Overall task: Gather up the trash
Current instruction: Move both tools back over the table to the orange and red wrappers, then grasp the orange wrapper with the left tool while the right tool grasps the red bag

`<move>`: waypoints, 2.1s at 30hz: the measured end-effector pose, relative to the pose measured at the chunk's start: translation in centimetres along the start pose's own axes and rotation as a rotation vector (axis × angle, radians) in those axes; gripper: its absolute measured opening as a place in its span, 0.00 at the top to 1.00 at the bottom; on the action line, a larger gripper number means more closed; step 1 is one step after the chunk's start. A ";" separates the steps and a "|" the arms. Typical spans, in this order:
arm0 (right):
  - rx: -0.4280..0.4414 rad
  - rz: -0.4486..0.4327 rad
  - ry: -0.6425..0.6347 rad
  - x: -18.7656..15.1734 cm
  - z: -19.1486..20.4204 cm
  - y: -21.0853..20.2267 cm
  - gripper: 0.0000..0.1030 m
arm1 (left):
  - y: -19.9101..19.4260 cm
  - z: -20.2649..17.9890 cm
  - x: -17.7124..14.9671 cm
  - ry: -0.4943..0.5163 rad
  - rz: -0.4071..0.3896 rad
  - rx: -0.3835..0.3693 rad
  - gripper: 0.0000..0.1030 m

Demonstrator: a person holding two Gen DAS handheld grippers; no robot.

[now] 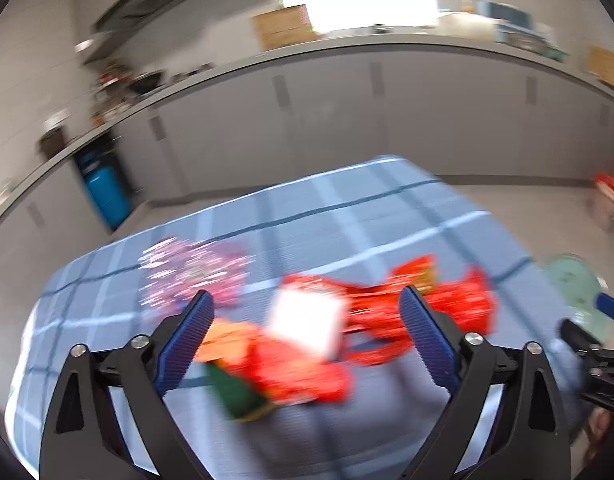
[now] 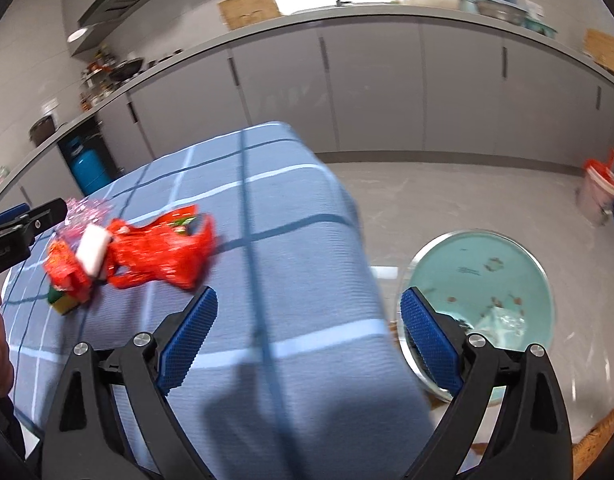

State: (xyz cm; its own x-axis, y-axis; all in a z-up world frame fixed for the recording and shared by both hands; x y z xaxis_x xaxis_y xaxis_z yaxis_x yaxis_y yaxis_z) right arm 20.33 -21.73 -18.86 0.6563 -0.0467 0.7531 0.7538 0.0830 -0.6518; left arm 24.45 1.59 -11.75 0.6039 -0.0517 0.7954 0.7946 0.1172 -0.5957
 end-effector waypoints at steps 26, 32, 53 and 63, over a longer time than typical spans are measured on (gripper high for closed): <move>0.074 0.003 -0.097 2.0 6.6 2.3 0.07 | 5.8 5.5 -2.8 -0.202 0.221 -0.100 0.82; 0.081 -0.002 -0.113 2.7 7.3 2.8 0.07 | 5.1 5.9 -2.8 -0.192 0.224 -0.138 0.92; 0.070 0.045 -0.155 3.7 9.0 5.7 0.08 | -0.3 9.7 0.3 -0.125 0.030 -0.022 0.98; 0.150 0.104 -0.155 3.2 9.1 6.7 0.69 | -0.2 8.5 0.6 -0.082 0.018 -0.012 0.98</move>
State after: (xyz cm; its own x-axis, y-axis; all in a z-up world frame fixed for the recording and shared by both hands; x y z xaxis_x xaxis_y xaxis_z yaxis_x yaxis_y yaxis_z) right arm 27.20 -12.28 -19.97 0.7090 0.1224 0.6945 0.6613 0.2265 -0.7151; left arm 24.15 9.94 -10.24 0.6113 0.0316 0.7908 0.7847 0.1053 -0.6108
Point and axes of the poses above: each gripper's, at about its wrist camera, not at the fingertips, and y roughly the way its jaws point, z to its left, x to its top, the point moved 5 cm from there along y, roughly the way its jaws point, and after that the axes turned 7 degrees about -y, right-handed, at the moved point
